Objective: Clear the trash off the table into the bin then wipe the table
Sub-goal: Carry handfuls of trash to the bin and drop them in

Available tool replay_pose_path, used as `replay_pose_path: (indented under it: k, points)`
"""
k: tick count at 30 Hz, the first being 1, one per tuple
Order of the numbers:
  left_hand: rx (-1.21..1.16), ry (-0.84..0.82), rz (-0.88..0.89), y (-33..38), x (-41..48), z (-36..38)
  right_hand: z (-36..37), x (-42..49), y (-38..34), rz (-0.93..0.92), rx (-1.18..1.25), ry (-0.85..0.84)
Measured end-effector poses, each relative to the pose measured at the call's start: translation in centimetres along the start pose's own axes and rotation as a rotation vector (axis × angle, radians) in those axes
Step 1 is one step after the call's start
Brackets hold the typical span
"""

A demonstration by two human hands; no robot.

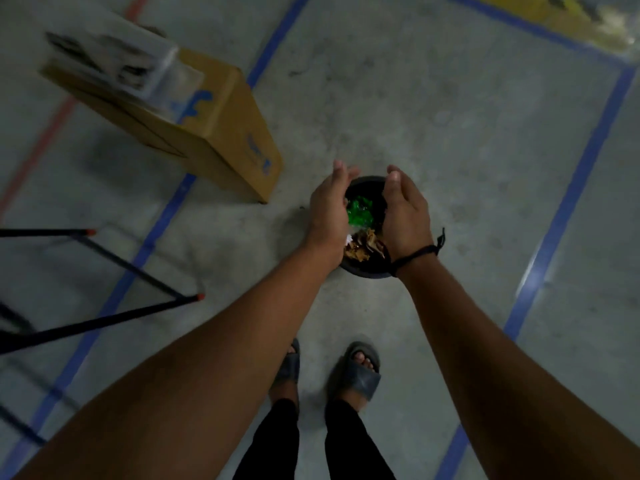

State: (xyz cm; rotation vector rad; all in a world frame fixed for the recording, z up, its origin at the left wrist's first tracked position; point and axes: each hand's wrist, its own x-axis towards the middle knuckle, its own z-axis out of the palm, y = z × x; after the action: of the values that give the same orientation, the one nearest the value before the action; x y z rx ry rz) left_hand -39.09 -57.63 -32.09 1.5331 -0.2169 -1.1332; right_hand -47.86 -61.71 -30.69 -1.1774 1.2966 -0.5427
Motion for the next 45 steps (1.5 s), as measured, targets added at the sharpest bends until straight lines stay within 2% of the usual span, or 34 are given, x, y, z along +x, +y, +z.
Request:
replay_pose_path:
  k: [4,9,12,15,19,25,30,36,40,45]
  points:
    - [-0.126,0.097,0.154,9.4,-8.1,-2.1,0.6,-6.9,-9.7,-0.069,0.04,-0.061]
    - [-0.225,0.14,0.317,20.4,-19.3,-6.2,4.5,-17.5,-22.1,-0.163,0.135,-0.188]
    - [-0.283,0.226,0.425,25.8,-26.0,-10.7,8.5,-25.3,-28.1,-0.28,0.21,-0.36]
    - [-0.284,0.339,0.528,29.3,-32.7,-16.5,13.3,-33.7,-31.8,-0.322,0.16,-0.541]
    - [-0.232,0.526,0.618,30.2,-41.9,-25.3,20.0,-41.1,-31.5,-0.4,0.064,-0.669]
    - [-0.347,0.807,0.721,28.8,-55.2,-39.5,28.7,-54.1,-29.9,-0.507,0.079,-0.863]
    - [-0.382,1.046,0.765,25.4,-61.9,-48.7,34.7,-59.1,-26.5,-0.54,0.044,-0.965]
    - [-0.359,1.306,0.714,20.6,-63.5,-57.4,41.1,-58.5,-24.3,-0.475,0.01,-0.963]
    - [-0.245,1.36,0.608,17.6,-61.6,-63.3,47.2,-55.9,-23.4,-0.431,-0.015,-0.934]
    - [-0.2,1.379,0.411,14.4,-57.9,-68.9,54.4,-52.7,-20.1,-0.438,-0.175,-0.966]
